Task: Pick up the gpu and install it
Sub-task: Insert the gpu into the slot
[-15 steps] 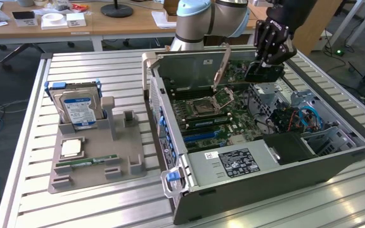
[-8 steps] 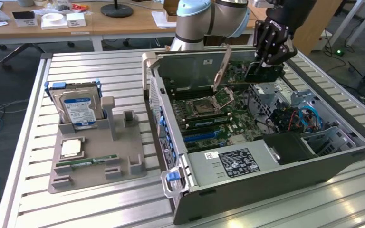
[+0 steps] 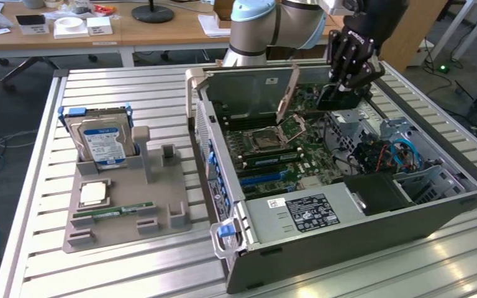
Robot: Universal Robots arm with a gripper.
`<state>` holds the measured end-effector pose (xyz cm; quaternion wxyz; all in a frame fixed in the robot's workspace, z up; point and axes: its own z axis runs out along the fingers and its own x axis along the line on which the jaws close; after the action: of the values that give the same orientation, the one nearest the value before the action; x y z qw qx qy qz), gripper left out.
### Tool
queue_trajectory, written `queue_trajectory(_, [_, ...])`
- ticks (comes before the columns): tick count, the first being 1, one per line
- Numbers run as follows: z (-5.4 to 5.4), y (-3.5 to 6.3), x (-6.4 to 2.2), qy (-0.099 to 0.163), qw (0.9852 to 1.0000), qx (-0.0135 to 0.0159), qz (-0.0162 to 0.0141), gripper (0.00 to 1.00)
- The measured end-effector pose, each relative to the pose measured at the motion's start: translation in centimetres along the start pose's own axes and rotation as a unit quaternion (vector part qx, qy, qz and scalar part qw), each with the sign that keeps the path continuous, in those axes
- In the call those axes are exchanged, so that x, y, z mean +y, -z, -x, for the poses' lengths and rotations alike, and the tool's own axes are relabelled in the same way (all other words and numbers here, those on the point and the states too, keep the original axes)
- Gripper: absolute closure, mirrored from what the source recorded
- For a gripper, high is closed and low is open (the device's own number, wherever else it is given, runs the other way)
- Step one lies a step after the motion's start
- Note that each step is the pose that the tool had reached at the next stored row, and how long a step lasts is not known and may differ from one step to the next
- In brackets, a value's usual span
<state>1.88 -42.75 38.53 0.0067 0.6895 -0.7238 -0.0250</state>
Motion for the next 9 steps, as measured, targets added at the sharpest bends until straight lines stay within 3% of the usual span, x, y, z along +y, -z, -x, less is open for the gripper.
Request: queue_trajectory(9, [-0.1,-1.38,0.77,0.019,0.9998,0.0009,0.0003,0.73])
